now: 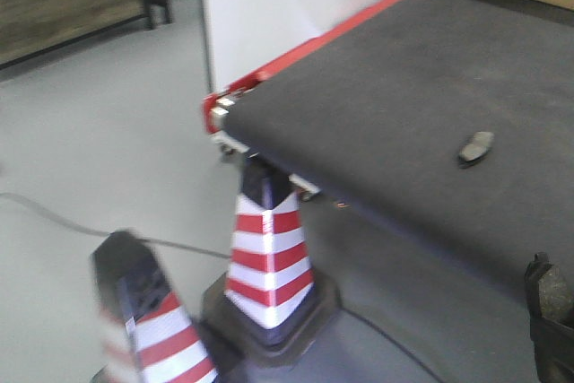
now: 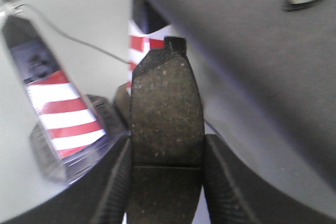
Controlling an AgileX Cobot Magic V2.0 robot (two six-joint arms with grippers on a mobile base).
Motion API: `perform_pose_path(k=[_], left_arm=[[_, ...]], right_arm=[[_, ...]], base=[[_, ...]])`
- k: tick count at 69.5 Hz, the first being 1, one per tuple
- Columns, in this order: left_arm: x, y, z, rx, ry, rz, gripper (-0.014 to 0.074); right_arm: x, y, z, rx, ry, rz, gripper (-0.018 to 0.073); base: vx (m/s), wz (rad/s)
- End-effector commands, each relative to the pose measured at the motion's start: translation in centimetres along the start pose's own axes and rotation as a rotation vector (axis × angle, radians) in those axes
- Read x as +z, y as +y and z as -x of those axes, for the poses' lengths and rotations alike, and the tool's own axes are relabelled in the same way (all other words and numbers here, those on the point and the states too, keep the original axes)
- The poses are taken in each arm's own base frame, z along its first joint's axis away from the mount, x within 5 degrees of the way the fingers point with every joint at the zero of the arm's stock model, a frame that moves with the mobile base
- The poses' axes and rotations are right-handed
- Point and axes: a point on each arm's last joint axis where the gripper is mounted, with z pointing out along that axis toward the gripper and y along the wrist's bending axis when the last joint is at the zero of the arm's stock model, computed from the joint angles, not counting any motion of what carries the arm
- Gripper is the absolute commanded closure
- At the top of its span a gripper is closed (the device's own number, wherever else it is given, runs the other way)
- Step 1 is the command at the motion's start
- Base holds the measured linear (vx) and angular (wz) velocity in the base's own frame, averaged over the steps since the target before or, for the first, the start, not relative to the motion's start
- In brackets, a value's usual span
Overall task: Move and align brake pads A on conveyor
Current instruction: 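Turn the base toward the dark conveyor belt and stop facing the pads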
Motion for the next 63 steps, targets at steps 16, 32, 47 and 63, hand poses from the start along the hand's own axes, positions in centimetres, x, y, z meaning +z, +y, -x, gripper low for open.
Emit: perform_pose_path(k=[16, 32, 47, 63], left_arm=[[-0.55, -0.27, 1.44, 0.001, -0.1, -0.024, 0.0594], [-0.55, -0.26, 1.43, 0.001, -0.098, -0.024, 0.0594], [-0.55, -0.26, 1.43, 0.001, -0.098, -0.024, 0.0594], [-0.55, -0.27, 1.44, 0.001, -0.099, -0.024, 0.0594]], right_arm=[[-0.52, 0.07, 1.56, -0.015, -0.109, 0.009, 0.0417], [-0.52, 0.07, 1.56, -0.015, -0.109, 0.009, 0.0417], [-0.52, 0.07, 1.56, -0.015, -0.109, 0.009, 0.0417], [-0.52, 0.07, 1.56, -0.015, -0.109, 0.009, 0.0417]], base=[[0.33, -0.53], [0.3, -0.56], [0.26, -0.56], [0.22, -0.54]])
